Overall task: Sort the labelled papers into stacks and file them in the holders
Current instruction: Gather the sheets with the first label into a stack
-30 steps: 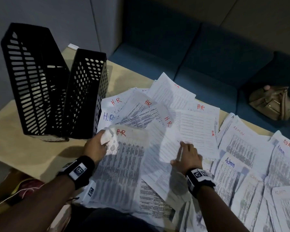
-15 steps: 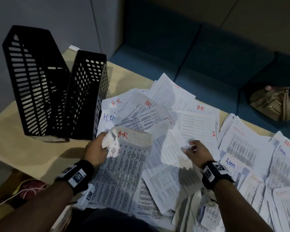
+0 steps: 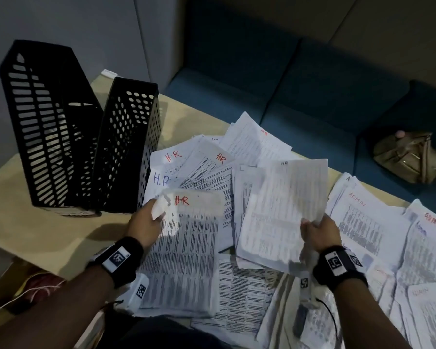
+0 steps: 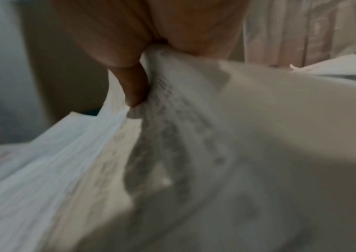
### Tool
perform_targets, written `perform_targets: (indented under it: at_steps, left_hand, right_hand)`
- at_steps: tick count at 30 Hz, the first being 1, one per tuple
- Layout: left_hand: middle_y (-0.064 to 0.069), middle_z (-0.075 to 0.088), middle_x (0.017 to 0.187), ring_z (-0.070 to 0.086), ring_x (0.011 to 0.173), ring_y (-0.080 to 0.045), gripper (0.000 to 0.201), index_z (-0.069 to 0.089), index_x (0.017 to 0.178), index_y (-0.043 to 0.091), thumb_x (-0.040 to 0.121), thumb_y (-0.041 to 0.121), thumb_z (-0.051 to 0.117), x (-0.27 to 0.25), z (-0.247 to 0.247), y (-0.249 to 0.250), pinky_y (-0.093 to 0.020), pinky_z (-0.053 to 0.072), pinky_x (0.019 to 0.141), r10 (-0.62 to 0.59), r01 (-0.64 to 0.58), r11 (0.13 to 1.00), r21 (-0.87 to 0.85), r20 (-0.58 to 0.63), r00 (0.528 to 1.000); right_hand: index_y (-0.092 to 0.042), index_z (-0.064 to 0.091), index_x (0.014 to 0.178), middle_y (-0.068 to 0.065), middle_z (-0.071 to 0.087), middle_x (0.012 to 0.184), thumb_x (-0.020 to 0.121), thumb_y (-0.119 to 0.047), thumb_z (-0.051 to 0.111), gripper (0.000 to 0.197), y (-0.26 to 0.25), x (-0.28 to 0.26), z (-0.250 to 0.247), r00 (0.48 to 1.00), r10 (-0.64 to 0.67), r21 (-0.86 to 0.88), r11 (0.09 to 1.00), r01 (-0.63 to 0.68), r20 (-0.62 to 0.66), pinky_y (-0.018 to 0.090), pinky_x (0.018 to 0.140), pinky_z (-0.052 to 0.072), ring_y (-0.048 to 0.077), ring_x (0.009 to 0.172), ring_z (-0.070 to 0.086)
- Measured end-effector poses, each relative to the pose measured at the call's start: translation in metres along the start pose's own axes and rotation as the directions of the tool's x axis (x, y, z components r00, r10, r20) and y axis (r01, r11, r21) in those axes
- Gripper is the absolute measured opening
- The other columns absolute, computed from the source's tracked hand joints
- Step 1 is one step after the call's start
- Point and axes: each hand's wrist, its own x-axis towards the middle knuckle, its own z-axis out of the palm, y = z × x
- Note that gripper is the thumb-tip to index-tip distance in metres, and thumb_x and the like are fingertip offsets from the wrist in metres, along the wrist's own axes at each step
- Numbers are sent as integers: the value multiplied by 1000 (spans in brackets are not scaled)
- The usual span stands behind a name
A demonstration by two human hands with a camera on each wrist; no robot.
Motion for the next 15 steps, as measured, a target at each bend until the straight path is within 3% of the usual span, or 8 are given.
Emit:
perform_targets:
  at_steps: [2, 4, 6, 9, 12, 15]
  left_hand:
    - [-10, 61, 100, 56, 93, -28, 24, 55, 121, 10, 98, 14, 50, 3, 3, 9, -30, 39, 76, -28, 27, 999, -37, -44, 999]
    - [-11, 60, 110, 55, 100, -29, 31, 52, 128, 9, 99, 17, 49, 6, 7, 15, -31, 38, 80, -42, 38, 997, -64, -56, 998]
    - [-10, 61, 117, 55, 105, -28, 33, 51, 131, 11, 99, 18, 49, 9, 10, 17, -31, 40, 83, -28, 25, 995, -92, -38, 999]
    - [-11, 64, 115, 58, 100, -29, 31, 52, 127, 14, 97, 20, 51, 12, 15, 15, -31, 43, 81, -24, 21, 998, -66, -40, 999]
    - [-12, 63, 123, 57, 109, -30, 32, 52, 130, 15, 98, 20, 50, 12, 20, 12, -32, 42, 86, -36, 36, 999, -27, -6, 999]
    - [-11, 59, 129, 53, 116, -30, 33, 51, 131, 15, 99, 18, 46, 10, 24, 11, -32, 39, 90, -70, 71, 997, -4, 37, 997]
  right_hand:
    - [-3, 54, 112, 17, 63, 97, 92, -18, 54, 24, 9, -4, 2, 994, -17, -95, 995, 28, 111, 27, 66, 43, 29, 83, 57]
    - [-2, 55, 112, 22, 64, 105, 93, -17, 53, 24, 16, -8, 4, 991, -32, -171, 984, 54, 132, 28, 70, 39, 33, 90, 59]
    - [-1, 57, 116, 24, 64, 110, 92, -14, 53, 28, 22, -9, 2, 999, -9, -163, 987, 15, 41, 29, 73, 38, 37, 95, 59]
    - [-5, 63, 117, 23, 67, 107, 88, -8, 55, 30, 26, -5, -5, 994, 63, -23, 998, -65, -93, 30, 74, 40, 34, 87, 58]
    - [-4, 63, 118, 22, 67, 108, 88, -20, 58, 35, 22, -3, -6, 996, 65, -21, 998, -67, -52, 35, 79, 46, 36, 93, 61]
    - [-2, 65, 108, 20, 68, 95, 79, -30, 56, 41, 17, -6, 5, 997, 28, -76, 997, -22, 71, 29, 69, 40, 29, 79, 57]
